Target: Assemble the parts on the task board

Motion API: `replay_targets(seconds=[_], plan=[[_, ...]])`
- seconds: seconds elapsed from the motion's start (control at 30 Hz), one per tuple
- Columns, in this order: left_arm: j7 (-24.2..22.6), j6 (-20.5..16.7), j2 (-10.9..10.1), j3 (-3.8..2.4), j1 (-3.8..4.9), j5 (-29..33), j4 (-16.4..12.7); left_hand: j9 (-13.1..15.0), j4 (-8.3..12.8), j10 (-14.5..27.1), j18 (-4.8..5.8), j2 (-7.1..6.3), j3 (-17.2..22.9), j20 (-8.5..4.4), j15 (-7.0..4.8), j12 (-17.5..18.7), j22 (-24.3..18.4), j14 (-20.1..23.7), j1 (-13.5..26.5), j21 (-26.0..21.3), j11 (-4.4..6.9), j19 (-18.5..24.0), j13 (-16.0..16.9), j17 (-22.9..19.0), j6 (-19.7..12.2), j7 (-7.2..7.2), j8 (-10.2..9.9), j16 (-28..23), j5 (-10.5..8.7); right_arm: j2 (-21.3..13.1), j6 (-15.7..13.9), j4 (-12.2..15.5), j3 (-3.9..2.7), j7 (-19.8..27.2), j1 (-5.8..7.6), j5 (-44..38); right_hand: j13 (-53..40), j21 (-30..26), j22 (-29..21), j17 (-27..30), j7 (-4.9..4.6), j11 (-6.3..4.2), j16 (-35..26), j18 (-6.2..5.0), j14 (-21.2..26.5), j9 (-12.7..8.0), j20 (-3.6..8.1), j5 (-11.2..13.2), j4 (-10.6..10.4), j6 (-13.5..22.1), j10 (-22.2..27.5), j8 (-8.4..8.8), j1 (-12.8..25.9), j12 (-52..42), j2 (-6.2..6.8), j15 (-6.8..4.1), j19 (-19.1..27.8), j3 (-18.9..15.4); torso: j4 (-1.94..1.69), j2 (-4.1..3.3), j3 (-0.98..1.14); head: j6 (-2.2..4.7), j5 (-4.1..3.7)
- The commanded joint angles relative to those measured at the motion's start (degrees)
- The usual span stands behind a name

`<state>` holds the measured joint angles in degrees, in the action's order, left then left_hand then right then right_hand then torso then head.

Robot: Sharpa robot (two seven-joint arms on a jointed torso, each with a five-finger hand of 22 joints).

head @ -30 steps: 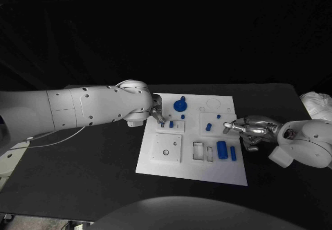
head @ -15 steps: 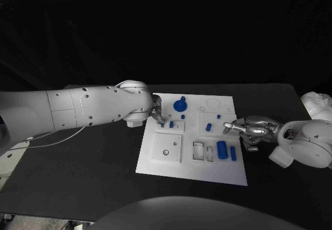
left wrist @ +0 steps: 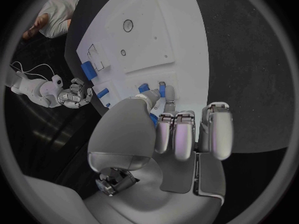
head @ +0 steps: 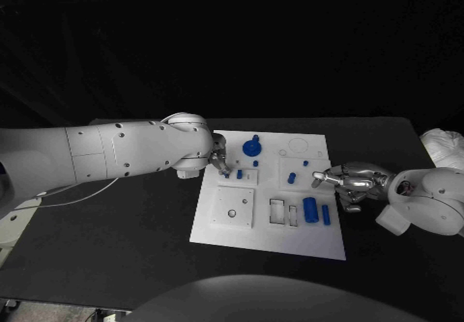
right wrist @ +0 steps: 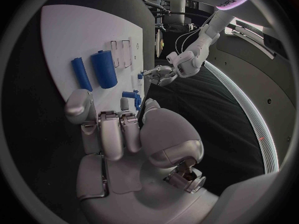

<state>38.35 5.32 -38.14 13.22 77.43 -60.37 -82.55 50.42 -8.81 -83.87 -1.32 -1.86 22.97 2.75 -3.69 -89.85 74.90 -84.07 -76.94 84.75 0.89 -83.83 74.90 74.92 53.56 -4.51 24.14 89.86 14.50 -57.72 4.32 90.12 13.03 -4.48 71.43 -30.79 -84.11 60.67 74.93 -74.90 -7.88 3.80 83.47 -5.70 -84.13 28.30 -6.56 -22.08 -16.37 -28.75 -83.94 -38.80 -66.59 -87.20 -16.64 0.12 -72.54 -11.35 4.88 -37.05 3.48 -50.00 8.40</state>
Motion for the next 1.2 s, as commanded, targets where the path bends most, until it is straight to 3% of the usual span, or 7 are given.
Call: replay_targets(seconds=[0.03,0.77,1.2], plan=[[0.2,1.7,0.0,0.02,-0.05,-0.4,0.0,0.0,2.2,-6.1,-0.04,0.25,2.3,-0.39,-0.45,-0.1,13.3,-5.9,-0.6,-0.3,0.56,-3.0,15.1,15.1,1.5,1.86,0.1,0.1,0.28,0.0,0.9,0.1,0.01,0.2,-0.06,-0.2,-1.5,-0.3,6.5,-7.7,-0.11,-0.51,-0.4,-0.7,0.2,0.0,0.15,-0.3,0.0,0.0,-0.5,0.31,-0.4,0.4,0.03,-0.03,0.4,0.3,-0.03,-0.01,0.04,0.0,0.03],[-0.2,3.5,0.2,0.02,-0.16,-0.4,0.4,-0.1,2.3,-6.1,-0.12,0.38,2.4,-0.38,-0.4,-0.1,13.2,-5.9,-0.8,-0.6,0.49,-2.8,15.1,15.1,1.4,1.77,0.0,0.1,-0.24,0.0,0.9,0.0,0.01,0.0,-0.07,-0.2,-1.5,-0.4,6.5,-7.6,-0.12,-0.49,-0.5,-0.73,0.2,-0.1,0.14,-0.3,0.0,0.0,-0.5,0.34,-0.4,0.4,0.06,-0.03,0.5,0.4,-0.02,-0.01,0.02,0.0,0.01],[-1.3,3.1,0.6,0.02,-0.16,-0.7,0.9,-0.2,2.0,-6.1,-0.26,0.93,2.6,-0.24,-0.21,-0.1,13.0,-5.9,-0.7,-1.3,0.27,-2.4,15.1,15.1,0.9,1.55,-0.3,0.1,-1.94,0.1,1.1,0.0,0.01,-0.2,-0.07,-0.2,-1.5,-0.5,6.5,-7.6,-0.13,-0.48,-0.5,-0.74,0.3,-0.1,0.13,-0.3,0.0,0.0,-0.5,0.38,-0.4,0.4,0.08,-0.02,0.5,0.4,-0.02,-0.02,0.04,0.0,-0.02]])
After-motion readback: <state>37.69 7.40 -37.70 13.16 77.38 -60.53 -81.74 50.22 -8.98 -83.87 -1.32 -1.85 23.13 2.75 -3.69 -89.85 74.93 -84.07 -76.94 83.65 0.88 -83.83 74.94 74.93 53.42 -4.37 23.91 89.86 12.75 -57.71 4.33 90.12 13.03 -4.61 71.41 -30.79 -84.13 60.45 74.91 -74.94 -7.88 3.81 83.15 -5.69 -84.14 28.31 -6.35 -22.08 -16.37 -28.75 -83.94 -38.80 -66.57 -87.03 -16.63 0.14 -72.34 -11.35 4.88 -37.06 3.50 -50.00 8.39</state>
